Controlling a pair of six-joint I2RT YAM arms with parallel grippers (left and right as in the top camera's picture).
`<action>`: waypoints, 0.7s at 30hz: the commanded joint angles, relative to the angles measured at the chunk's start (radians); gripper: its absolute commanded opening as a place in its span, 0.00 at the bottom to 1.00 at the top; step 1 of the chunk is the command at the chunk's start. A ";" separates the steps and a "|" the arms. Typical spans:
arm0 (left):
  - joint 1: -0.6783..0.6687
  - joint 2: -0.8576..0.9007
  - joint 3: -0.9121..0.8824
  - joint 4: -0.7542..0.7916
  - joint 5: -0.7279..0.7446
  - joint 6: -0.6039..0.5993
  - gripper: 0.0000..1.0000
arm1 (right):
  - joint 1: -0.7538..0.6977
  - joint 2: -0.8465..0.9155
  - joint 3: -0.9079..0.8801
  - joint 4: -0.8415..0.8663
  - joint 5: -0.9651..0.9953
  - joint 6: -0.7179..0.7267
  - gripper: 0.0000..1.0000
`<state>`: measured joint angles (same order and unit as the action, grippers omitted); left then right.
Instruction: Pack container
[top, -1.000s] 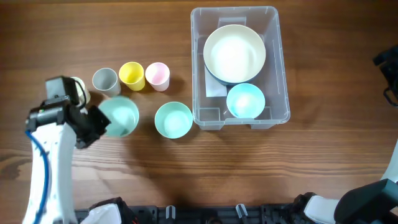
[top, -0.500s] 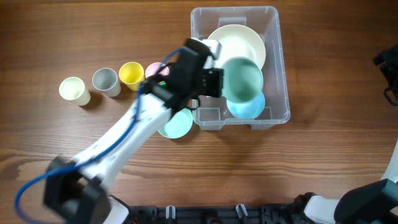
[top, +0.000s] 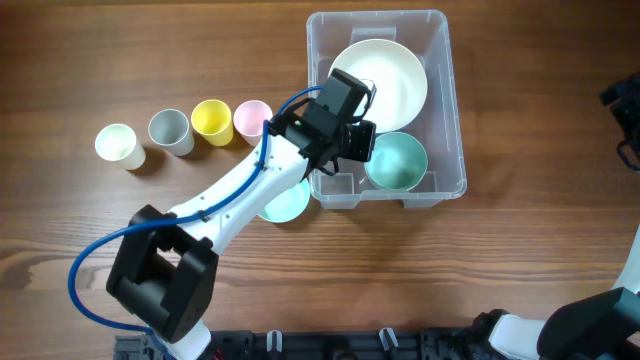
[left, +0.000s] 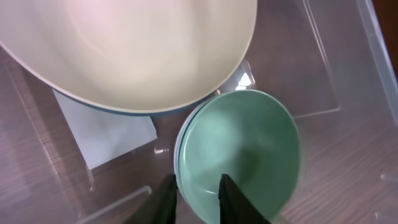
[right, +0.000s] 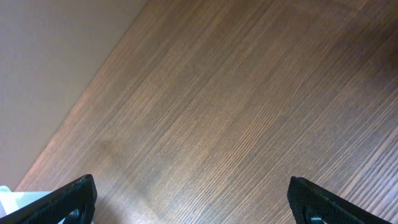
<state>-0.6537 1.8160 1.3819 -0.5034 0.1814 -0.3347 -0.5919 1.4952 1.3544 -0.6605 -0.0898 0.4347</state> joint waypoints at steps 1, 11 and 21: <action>0.002 -0.051 0.101 -0.093 0.013 0.021 0.36 | 0.003 0.005 0.005 0.002 -0.005 0.014 1.00; 0.318 -0.232 0.195 -0.784 -0.212 -0.071 0.48 | 0.003 0.005 0.005 0.002 -0.005 0.014 1.00; 0.487 -0.216 -0.375 -0.367 0.039 -0.100 0.45 | 0.003 0.005 0.005 0.002 -0.005 0.013 1.00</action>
<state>-0.1429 1.6012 1.1240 -0.9798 0.1642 -0.4072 -0.5919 1.4952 1.3544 -0.6601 -0.0898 0.4351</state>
